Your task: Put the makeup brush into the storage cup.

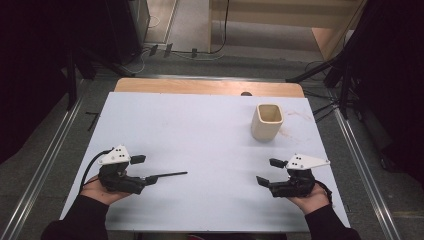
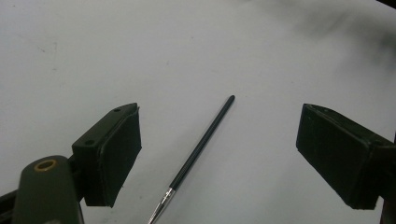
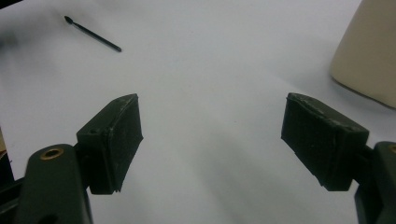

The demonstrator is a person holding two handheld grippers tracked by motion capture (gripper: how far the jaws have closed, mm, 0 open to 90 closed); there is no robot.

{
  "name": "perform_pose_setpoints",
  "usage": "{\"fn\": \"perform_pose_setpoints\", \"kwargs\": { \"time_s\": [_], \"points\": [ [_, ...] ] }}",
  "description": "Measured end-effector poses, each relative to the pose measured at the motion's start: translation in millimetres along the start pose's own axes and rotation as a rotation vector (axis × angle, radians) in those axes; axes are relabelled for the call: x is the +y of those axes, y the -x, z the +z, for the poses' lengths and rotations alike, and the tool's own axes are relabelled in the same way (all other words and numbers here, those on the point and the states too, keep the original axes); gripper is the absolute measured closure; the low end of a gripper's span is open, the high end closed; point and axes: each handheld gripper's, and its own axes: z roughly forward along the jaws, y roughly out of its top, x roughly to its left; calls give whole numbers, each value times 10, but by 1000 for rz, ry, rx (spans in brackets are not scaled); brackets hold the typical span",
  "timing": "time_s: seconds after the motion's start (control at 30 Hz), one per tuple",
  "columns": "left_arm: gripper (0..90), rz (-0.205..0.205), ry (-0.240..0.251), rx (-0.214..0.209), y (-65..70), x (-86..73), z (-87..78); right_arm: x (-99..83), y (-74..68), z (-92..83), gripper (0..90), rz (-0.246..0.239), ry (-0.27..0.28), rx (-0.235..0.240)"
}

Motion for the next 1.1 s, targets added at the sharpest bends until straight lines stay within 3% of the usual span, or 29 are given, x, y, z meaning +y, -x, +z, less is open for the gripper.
{"fn": "perform_pose_setpoints", "kwargs": {
  "time_s": [0.13,0.23,0.37,0.8,1.1],
  "points": [
    [143,2,5,0,-8,-2,-11,3,10,-12,216,1,10,5],
    [143,-6,13,4,-26,-6,-23,16,20,-27,214,18,60,33],
    [143,-7,19,7,-43,-12,-29,26,22,-40,214,24,83,37],
    [143,-12,45,15,-109,17,6,0,21,-18,215,19,41,11],
    [143,-10,75,-6,-160,124,149,-31,11,-48,215,19,41,3]
  ]
}}
